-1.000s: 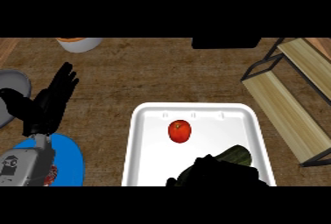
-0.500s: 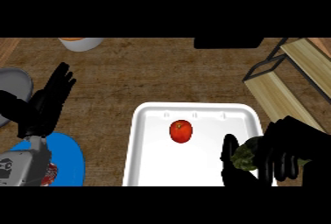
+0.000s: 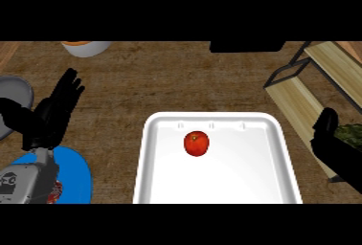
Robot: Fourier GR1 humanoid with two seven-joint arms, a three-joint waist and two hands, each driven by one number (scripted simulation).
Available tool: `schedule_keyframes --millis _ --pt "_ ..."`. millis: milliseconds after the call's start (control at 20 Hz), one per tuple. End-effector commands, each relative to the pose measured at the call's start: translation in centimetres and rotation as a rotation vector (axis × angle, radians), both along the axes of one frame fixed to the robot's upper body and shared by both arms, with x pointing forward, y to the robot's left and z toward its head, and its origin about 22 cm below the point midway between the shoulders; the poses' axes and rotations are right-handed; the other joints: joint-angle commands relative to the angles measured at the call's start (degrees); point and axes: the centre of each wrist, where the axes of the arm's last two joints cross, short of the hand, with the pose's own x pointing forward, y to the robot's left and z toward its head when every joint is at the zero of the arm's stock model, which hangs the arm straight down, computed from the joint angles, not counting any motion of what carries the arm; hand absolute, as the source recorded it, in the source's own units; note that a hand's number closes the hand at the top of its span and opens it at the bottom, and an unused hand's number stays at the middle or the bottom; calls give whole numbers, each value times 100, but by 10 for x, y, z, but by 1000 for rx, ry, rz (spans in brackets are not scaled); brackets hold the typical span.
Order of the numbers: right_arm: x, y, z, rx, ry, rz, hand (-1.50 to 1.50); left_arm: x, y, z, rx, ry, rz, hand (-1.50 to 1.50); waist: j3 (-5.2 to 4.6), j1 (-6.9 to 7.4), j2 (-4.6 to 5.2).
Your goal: Pick the squash from the tray and place it in the tiered shelf
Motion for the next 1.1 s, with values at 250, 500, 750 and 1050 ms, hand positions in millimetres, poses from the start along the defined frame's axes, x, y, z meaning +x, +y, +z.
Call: schedule_keyframes --millis 250,500,750,1050 --pt "-11 -74 4 137 -42 65 150 1 9 0 5 -7 22 0 9 -42 -9" --pt "-13 -120 2 134 -15 81 150 -2 15 -3 6 -10 1 0 1 -56 -23" --pt "-13 -191 5 167 -26 55 150 -3 -4 -1 -3 -7 0 0 -4 34 4" --pt "-6 -214 -12 179 -8 52 150 3 -2 -4 2 2 -25 0 -9 114 20"
